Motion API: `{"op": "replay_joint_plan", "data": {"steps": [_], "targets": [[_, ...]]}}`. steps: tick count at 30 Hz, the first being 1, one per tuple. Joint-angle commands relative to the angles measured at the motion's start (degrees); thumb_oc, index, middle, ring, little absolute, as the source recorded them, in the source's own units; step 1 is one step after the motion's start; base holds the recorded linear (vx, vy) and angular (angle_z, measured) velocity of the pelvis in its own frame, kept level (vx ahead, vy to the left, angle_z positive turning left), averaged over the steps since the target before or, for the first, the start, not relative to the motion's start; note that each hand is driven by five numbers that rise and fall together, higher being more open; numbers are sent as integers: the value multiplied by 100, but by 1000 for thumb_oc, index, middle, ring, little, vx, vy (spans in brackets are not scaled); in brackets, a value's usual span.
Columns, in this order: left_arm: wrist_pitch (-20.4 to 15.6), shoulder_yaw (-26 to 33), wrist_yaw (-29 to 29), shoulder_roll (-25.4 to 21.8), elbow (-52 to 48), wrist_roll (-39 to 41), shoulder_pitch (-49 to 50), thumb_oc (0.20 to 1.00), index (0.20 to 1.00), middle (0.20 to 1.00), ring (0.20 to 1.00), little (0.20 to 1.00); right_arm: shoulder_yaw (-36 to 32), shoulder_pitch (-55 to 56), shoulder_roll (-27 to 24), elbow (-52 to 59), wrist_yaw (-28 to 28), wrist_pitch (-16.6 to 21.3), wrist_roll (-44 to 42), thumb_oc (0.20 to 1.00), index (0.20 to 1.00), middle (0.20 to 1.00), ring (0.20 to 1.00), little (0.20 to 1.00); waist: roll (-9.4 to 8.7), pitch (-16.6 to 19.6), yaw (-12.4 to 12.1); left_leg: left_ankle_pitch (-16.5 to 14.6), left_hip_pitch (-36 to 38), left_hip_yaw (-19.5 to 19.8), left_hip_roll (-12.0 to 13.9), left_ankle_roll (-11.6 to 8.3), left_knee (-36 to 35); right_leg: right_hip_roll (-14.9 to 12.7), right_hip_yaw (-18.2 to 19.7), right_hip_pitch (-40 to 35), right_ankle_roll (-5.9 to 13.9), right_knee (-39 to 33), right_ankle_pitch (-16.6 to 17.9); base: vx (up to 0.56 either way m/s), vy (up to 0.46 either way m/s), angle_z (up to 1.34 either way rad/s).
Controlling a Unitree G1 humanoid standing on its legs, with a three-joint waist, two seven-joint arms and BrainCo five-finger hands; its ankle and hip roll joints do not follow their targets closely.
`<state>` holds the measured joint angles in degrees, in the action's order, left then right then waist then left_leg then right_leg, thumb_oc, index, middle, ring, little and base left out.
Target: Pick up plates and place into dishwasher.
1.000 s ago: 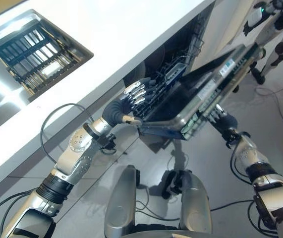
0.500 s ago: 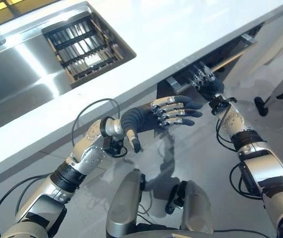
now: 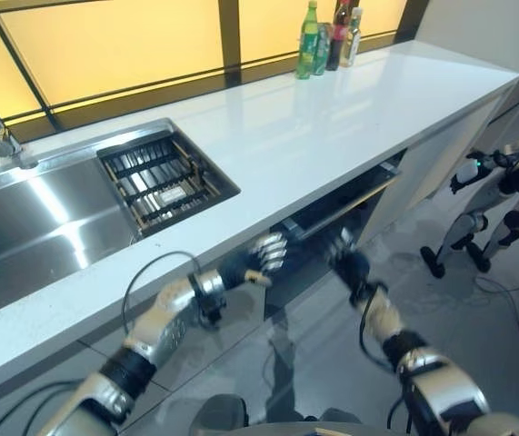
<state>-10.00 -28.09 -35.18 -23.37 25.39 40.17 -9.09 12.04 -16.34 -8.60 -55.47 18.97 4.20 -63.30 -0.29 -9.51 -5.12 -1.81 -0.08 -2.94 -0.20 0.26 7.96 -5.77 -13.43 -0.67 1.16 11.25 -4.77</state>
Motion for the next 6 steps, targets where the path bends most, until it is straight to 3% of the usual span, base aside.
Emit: {"op": "replay_joint_plan", "data": {"steps": [1, 2, 6], "targets": [[-659, -18, -115, 408, 115, -17, 246, 1000, 1000, 1000, 1000, 1000, 58, -87, -27, 37, 267, -116, 331, 1000, 1000, 1000, 1000, 1000, 179, 119, 66, -24, 300, -71, -56, -4, -815, 218, 187, -295, 98, -1027, 364, 45, -11, -14], [-746, 118, -61, 648, 775, -134, 419, 1000, 1000, 1000, 1000, 1000, 78, 205, 35, -13, 178, -374, 608, 1000, 1000, 1000, 1000, 1000, 163, 187, 125, 28, 363, -113, -50, -19, -981, 255, 222, -327, 121, -1174, 425, 36, -10, -7], [-724, 549, 251, 1058, 1857, -402, 641, 1000, 1000, 1000, 1000, 1000, -2, 782, 96, -124, -36, -954, 972, 1000, 1000, 1000, 1000, 1000, 129, 301, 264, 59, 464, -197, -40, -26, -1148, 294, 287, -380, 147, -1326, 462, 52, -15, -5]]}}
